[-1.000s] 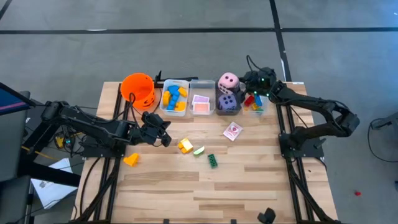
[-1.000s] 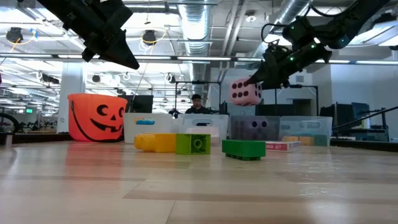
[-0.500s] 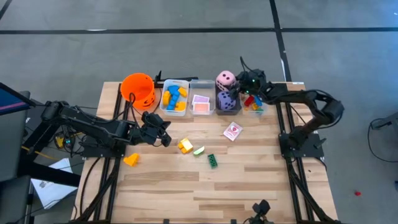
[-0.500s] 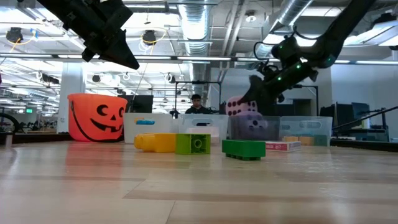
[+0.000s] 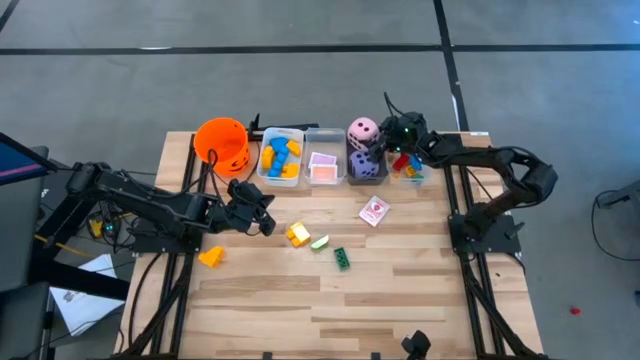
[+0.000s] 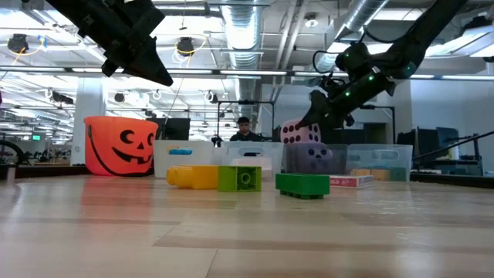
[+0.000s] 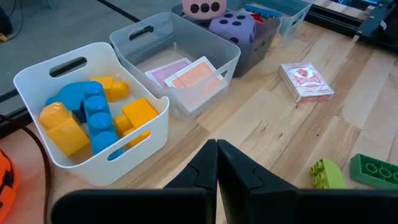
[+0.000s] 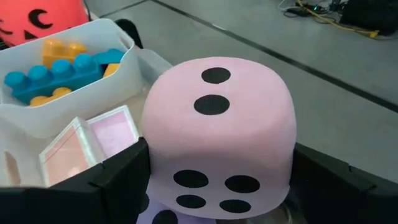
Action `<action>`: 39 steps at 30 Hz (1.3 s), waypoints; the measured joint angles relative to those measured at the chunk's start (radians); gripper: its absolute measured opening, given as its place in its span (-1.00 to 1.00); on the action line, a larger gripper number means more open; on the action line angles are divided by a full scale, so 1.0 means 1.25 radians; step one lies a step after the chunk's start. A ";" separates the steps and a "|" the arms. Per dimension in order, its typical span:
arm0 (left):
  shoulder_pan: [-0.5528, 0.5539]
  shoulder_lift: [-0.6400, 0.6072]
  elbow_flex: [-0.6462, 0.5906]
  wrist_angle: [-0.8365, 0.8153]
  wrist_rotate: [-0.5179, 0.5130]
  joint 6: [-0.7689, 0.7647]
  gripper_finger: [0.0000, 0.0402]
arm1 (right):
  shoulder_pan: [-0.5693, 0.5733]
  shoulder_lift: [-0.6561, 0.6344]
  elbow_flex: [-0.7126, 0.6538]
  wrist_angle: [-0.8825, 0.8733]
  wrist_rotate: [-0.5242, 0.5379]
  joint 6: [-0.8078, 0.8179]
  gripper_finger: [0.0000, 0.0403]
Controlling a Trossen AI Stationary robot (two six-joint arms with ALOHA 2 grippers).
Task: Pick & Place Toys
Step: Put the pink dice into the black bin
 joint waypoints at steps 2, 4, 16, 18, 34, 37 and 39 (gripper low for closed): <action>0.000 0.000 0.000 0.000 0.000 0.000 -1.00 | 0.007 -0.001 0.000 -0.014 -0.003 0.000 0.63; 0.000 0.000 0.000 0.000 0.000 0.000 -1.00 | 0.013 0.000 -0.001 -0.015 -0.006 0.000 0.63; 0.000 0.000 0.000 0.000 0.000 0.000 -1.00 | 0.016 0.003 -0.004 -0.007 -0.015 0.106 0.80; 0.000 0.000 0.000 0.000 0.000 0.000 -1.00 | 0.016 0.003 -0.004 -0.007 -0.015 0.118 0.86; 0.000 0.000 0.000 0.000 0.000 0.000 -1.00 | 0.013 -0.001 -0.005 -0.078 -0.053 0.232 0.98; 0.000 0.000 0.000 0.000 0.000 0.000 -1.00 | 0.029 -0.020 -0.007 -0.089 -0.031 0.253 0.98; 0.000 0.000 0.000 0.000 0.000 0.000 -1.00 | 0.049 -0.038 -0.009 -0.098 0.012 0.252 0.98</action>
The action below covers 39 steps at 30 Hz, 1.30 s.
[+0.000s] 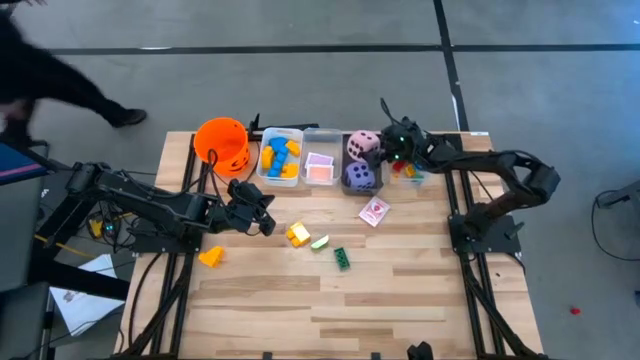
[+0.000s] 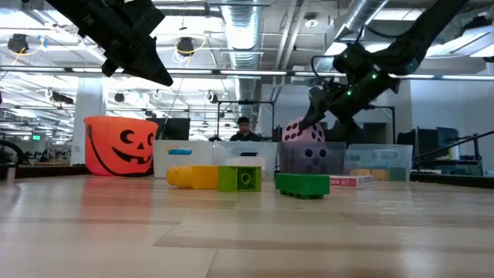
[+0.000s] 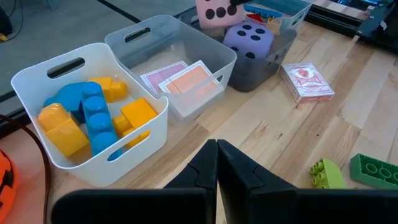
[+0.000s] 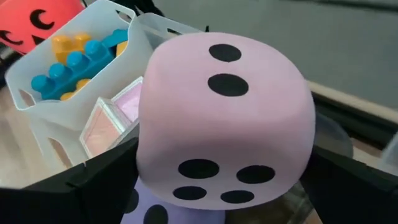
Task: Pick & Place Toys
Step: Put the pink dice into the black bin
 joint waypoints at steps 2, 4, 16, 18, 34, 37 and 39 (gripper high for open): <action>0.000 0.000 0.000 0.000 0.000 0.000 -1.00 | 0.020 -0.024 -0.001 -0.010 0.051 -0.003 0.98; 0.000 0.000 0.000 0.000 0.000 0.000 -1.00 | 0.035 -0.053 -0.001 -0.016 0.074 -0.003 0.98; 0.000 0.000 0.000 0.000 0.000 0.000 -1.00 | 0.077 -0.165 0.001 -0.120 0.141 -0.021 0.97; 0.000 0.000 0.000 0.000 0.000 0.000 -1.00 | 0.067 -0.159 0.001 -0.111 0.141 -0.028 0.97; 0.000 0.000 0.000 0.013 0.000 0.000 -1.00 | 0.025 0.039 0.005 -0.053 0.136 -0.022 0.97; 0.000 0.000 0.000 0.013 0.000 0.000 -1.00 | 0.036 0.065 0.006 -0.036 0.138 0.007 0.97; 0.000 0.000 0.000 0.013 0.000 0.000 -1.00 | 0.046 0.076 0.007 -0.032 0.144 0.017 0.97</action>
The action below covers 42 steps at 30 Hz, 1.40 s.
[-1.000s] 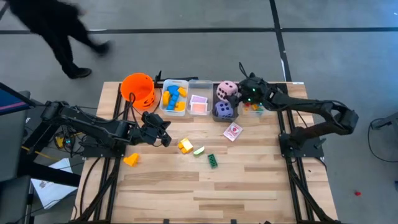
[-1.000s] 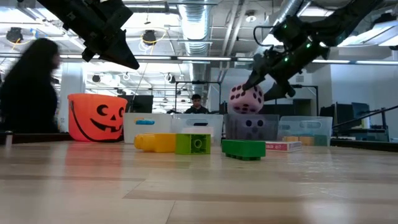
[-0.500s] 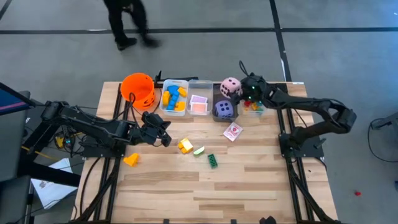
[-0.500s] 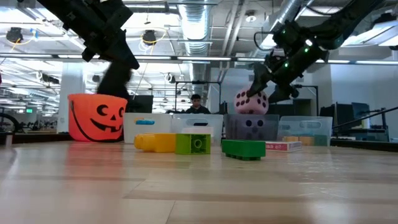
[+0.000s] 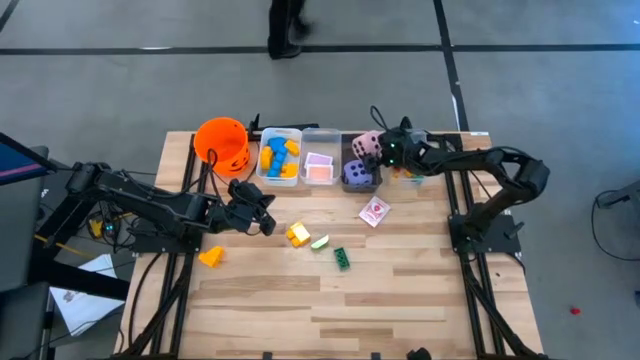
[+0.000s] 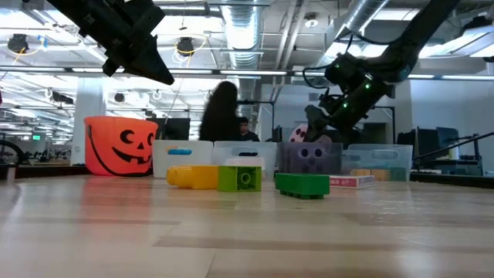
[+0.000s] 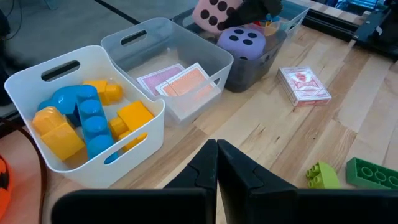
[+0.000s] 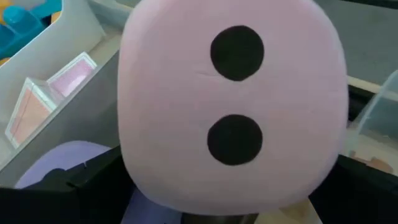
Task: Pick & Place Toys
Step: Put the pink dice into the black bin
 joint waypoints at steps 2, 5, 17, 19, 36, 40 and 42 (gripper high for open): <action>0.000 0.000 0.000 0.000 0.000 0.000 -1.00 | 0.012 0.005 0.001 0.000 0.002 0.005 0.97; 0.000 0.000 0.000 0.000 0.000 0.000 -1.00 | 0.029 0.006 0.000 -0.008 -0.048 0.007 0.97; 0.000 0.000 0.000 0.000 0.000 0.000 -1.00 | 0.078 -0.069 -0.008 -0.036 -0.093 0.026 0.97; 0.000 0.000 0.000 0.000 0.000 0.000 -1.00 | 0.076 -0.092 -0.006 -0.027 -0.094 0.024 0.97; 0.000 0.000 0.000 0.001 0.000 0.000 -1.00 | 0.104 -0.117 -0.005 -0.055 -0.106 -0.173 0.98; 0.000 0.000 0.000 0.001 0.000 0.000 -1.00 | 0.124 -0.118 -0.004 -0.061 -0.105 -0.205 0.99; 0.000 0.000 0.000 0.001 0.000 0.000 -1.00 | 0.132 -0.118 -0.003 -0.061 -0.105 -0.222 0.99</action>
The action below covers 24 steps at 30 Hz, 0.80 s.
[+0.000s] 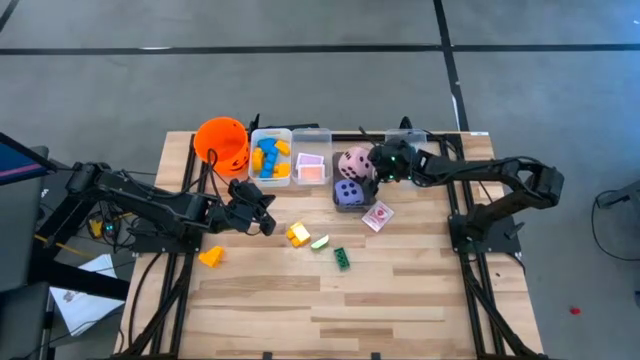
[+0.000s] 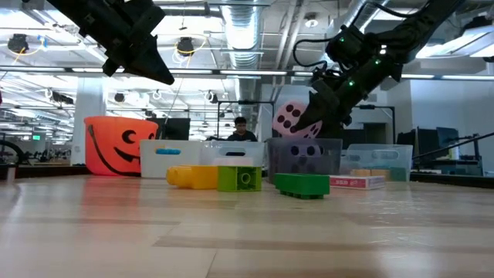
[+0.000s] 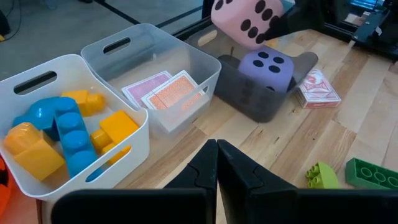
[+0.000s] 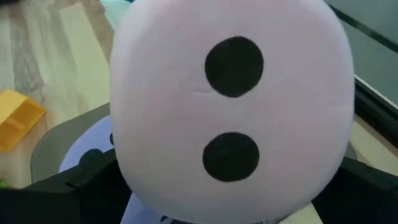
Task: Pick & Place Toys
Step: Put the pink dice into the black bin
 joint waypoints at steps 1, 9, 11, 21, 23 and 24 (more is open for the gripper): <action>0.000 0.000 0.000 0.000 0.000 0.000 -1.00 | 0.002 0.000 0.000 0.000 0.002 -0.007 0.99; 0.000 0.000 0.000 0.000 0.000 -0.004 -1.00 | 0.001 -0.001 0.050 -0.134 0.072 -0.066 0.99; 0.000 0.000 0.000 0.000 0.000 -0.004 -1.00 | 0.008 -0.001 0.088 -0.201 0.102 -0.091 0.99; 0.000 0.000 0.000 0.000 0.000 -0.005 -1.00 | 0.060 -0.001 0.215 -0.332 0.131 -0.178 0.99; 0.000 0.000 0.000 0.001 0.000 -0.005 -1.00 | 0.072 -0.001 0.227 -0.387 0.156 -0.207 0.99; 0.000 0.000 0.000 0.000 0.000 -0.006 -1.00 | 0.078 -0.001 0.231 -0.413 0.171 -0.220 0.99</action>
